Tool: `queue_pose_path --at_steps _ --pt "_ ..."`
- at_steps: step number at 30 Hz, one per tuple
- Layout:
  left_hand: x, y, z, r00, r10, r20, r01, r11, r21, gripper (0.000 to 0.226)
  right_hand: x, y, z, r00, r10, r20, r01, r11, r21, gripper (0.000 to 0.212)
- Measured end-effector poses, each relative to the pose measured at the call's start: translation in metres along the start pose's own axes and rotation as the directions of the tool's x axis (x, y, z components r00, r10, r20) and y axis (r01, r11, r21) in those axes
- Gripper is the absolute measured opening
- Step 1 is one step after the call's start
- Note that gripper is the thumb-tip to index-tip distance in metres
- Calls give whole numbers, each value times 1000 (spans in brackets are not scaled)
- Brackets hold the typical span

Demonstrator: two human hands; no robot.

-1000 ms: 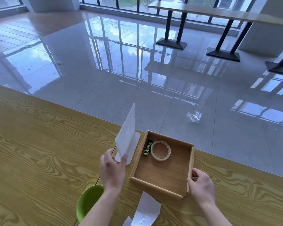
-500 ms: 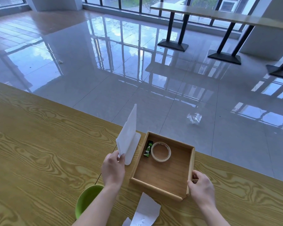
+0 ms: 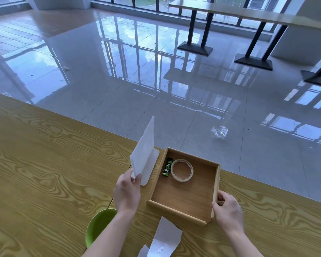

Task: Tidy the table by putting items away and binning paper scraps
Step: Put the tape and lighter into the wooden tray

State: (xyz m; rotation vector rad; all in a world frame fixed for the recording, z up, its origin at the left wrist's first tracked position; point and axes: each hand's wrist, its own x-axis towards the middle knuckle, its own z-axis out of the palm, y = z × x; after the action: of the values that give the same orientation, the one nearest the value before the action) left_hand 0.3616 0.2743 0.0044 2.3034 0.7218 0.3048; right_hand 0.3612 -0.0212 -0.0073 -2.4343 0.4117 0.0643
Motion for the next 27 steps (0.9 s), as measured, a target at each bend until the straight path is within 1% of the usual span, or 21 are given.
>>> queue_pose_path --at_steps 1,3,4,5,8,10,13,17,22,27 --pt "-3 1 0 999 -38 -3 38 999 -21 22 0 1 0 1000 3 0 -3 1000 1 40" --pt "-12 1 1 987 -160 5 159 981 -109 34 0 2 0 1000 10 0 -10 1000 10 40" --pt "-19 0 3 976 -214 30 216 966 -141 35 -1 2 1 1000 16 0 -16 1000 17 40" --pt "-26 -1 5 971 -230 72 238 962 -135 33 -1 1 1 1000 20 0 -20 1000 21 39" --pt "-48 -10 15 960 -135 243 136 991 14 35 -1 1 2 1000 22 -12 -22 1000 22 38" --pt "-55 -13 20 952 -120 281 109 993 53 37 -2 1 2 1000 23 -17 -22 999 24 38" --pt "-56 -6 24 956 -119 269 99 991 88 31 -1 2 2 1000 27 -9 -27 1000 10 38" --pt "-54 1 24 960 -138 243 119 989 89 26 -1 3 2 1000 24 -7 -24 1000 17 36" --pt "-52 0 23 961 -149 232 131 987 92 25 -1 0 5 1000 26 8 -26 999 29 34" --pt "-49 1 19 960 -158 232 139 985 99 25 0 -2 8 1000 15 12 -16 1000 21 37"
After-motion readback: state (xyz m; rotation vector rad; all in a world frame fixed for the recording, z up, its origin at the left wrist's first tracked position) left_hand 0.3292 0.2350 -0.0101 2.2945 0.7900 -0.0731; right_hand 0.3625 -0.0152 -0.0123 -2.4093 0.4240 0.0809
